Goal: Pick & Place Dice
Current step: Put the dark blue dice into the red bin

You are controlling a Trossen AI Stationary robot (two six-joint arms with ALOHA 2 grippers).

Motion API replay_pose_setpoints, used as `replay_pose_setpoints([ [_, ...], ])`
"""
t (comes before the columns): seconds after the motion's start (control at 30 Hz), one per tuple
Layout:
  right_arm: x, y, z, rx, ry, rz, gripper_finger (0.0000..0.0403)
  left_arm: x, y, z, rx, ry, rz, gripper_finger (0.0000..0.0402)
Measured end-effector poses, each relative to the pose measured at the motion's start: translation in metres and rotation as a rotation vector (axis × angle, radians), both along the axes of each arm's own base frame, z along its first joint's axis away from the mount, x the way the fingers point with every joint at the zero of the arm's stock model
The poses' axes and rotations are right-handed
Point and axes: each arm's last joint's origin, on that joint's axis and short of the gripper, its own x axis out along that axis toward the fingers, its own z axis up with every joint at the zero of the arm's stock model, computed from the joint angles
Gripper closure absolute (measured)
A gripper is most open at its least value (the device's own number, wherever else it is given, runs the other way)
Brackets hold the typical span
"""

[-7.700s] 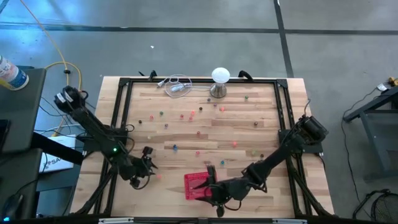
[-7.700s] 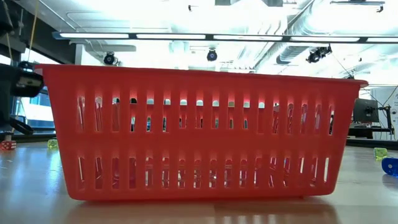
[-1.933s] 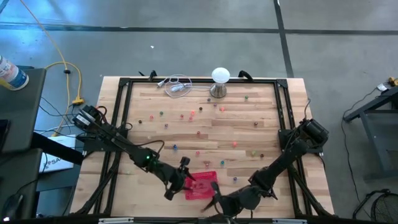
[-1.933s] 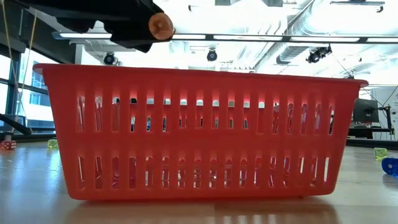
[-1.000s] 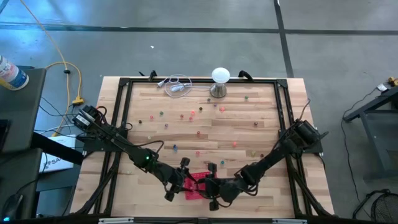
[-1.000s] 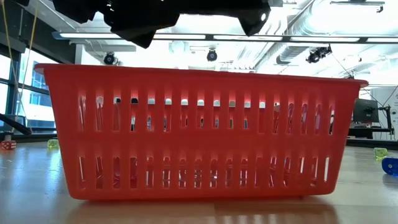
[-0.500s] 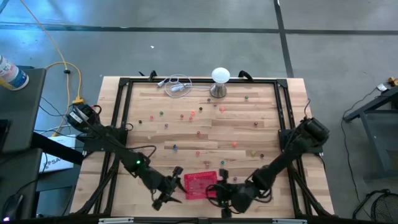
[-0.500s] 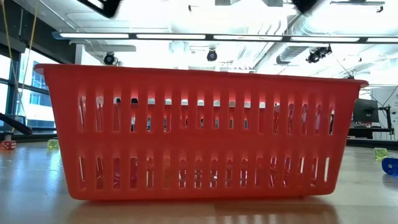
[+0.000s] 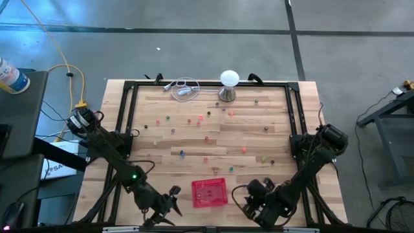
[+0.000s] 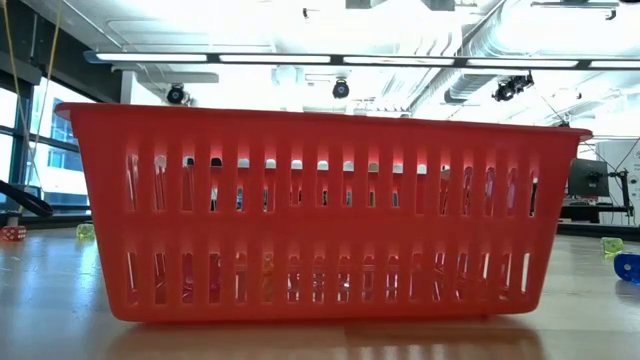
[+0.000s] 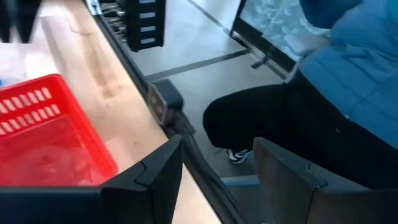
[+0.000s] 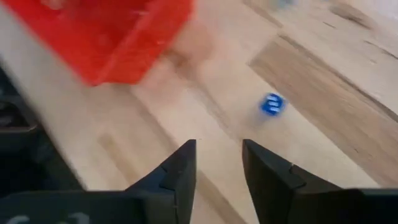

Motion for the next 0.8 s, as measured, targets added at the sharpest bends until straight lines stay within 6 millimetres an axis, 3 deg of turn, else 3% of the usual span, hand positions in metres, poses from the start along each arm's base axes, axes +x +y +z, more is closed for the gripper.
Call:
replay_pose_setpoints([
  [0.37,-0.004,-0.013,-0.021,-0.014,0.041,-0.091,0.0196,-0.009,-0.008,0.000,0.001,0.000,-0.032,0.0213],
  [0.8,0.004,-0.035,-0.047,-0.006,0.015,-0.091,0.0188,-0.006,-0.002,-0.005,0.053,0.023,-0.018,0.0213],
])
